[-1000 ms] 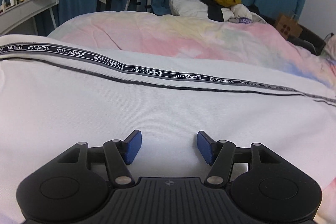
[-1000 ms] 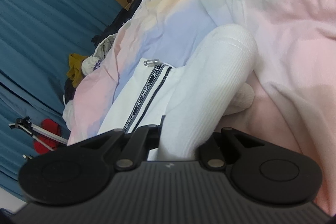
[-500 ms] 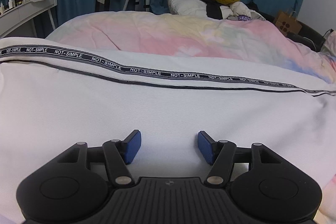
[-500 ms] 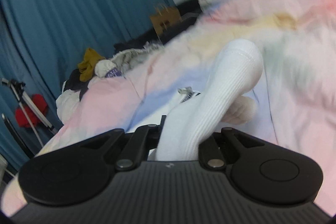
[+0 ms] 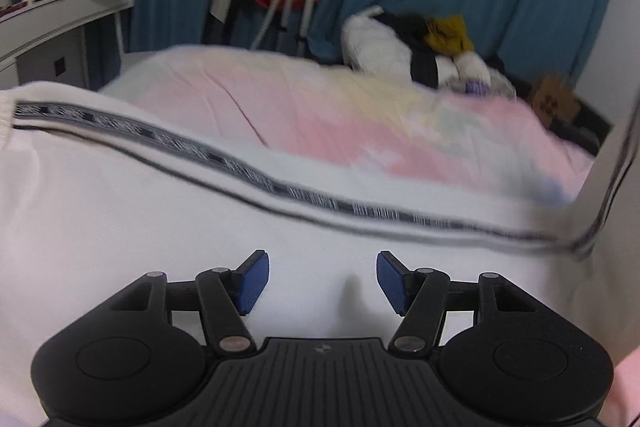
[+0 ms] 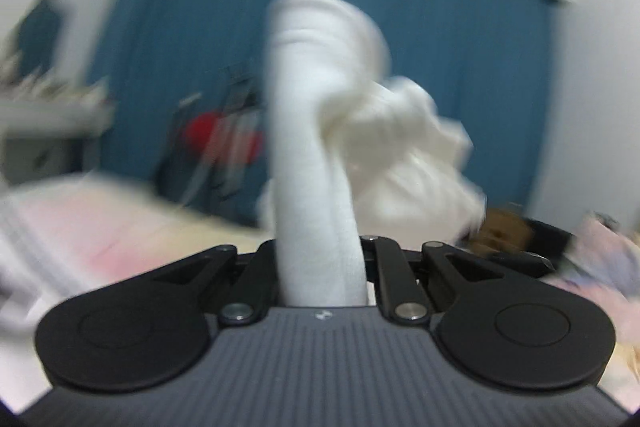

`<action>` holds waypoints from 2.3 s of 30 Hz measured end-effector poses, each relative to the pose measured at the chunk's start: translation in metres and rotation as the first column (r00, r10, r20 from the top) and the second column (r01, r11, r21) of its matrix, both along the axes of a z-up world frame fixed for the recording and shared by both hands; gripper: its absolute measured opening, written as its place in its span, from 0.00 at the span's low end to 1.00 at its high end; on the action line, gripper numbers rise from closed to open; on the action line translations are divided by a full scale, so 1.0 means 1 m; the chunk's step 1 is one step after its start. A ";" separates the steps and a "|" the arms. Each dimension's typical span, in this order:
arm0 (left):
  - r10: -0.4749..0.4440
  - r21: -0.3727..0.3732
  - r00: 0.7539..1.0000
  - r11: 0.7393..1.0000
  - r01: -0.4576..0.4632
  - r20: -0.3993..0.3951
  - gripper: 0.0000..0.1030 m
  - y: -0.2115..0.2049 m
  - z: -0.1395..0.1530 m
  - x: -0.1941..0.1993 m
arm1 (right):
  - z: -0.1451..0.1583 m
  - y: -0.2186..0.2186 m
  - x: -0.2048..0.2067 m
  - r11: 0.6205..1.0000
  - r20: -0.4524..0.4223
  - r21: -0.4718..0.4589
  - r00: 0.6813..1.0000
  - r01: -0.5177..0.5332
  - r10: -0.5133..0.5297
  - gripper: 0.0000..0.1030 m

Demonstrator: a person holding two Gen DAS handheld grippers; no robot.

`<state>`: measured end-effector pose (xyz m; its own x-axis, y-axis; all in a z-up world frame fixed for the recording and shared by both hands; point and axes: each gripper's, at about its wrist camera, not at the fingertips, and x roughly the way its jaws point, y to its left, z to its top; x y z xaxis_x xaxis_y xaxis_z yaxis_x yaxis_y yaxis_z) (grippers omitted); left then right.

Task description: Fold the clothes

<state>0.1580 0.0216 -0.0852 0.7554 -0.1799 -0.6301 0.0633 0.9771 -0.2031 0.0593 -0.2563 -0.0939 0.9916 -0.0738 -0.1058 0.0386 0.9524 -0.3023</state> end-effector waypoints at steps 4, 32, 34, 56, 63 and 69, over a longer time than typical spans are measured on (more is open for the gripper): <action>0.062 -0.061 0.998 0.996 -0.060 0.031 0.60 0.022 0.016 -0.003 | -0.061 0.069 -0.008 0.952 -0.284 -0.200 0.943 -0.233 0.172 0.11; -0.111 -0.261 0.991 0.961 0.088 -0.075 0.59 0.022 -0.011 0.034 | -0.050 0.097 -0.044 0.892 -0.446 0.029 0.793 -0.451 0.415 0.59; -0.116 -0.249 0.990 0.964 0.093 -0.079 0.55 0.021 -0.017 0.049 | -0.043 0.093 -0.040 0.890 -0.419 0.035 0.802 -0.455 0.426 0.59; -0.207 -0.260 0.972 0.950 0.173 -0.112 0.14 0.003 -0.041 0.110 | -0.065 0.100 -0.023 0.852 -0.467 0.162 0.722 -0.498 0.511 0.52; -0.146 -0.262 0.987 0.957 0.124 -0.067 0.46 0.021 -0.017 0.089 | -0.064 0.104 -0.032 0.864 -0.439 0.105 0.757 -0.492 0.484 0.13; -0.058 -0.315 0.998 0.948 0.043 -0.040 0.60 0.063 0.023 0.027 | -0.030 0.094 -0.069 0.853 -0.339 0.066 0.793 -0.518 0.507 0.13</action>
